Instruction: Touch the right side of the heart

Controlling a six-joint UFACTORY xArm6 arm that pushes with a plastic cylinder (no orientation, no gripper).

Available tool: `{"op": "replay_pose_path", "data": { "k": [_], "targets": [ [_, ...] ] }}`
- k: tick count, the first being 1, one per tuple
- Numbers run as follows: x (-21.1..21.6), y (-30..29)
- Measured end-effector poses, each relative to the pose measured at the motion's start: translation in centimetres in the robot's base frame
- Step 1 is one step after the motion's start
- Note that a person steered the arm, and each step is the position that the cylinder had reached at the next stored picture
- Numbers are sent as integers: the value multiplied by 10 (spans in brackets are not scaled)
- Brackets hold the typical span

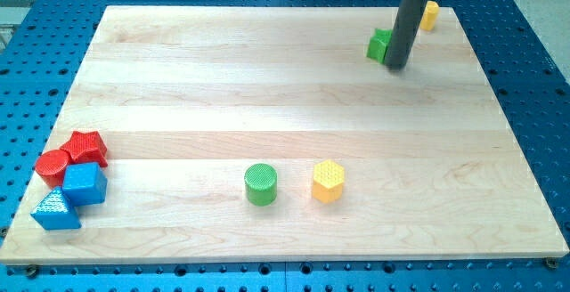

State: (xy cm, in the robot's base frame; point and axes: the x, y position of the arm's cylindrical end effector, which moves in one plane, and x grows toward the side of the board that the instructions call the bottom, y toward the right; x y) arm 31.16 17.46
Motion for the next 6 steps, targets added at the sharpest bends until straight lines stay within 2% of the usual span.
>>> {"op": "replay_pose_path", "data": {
  "k": [1,2,3,4,6],
  "targets": [
    [16,9],
    [-42,78],
    [-65,130],
    [-84,116],
    [-76,96]
  ]
}}
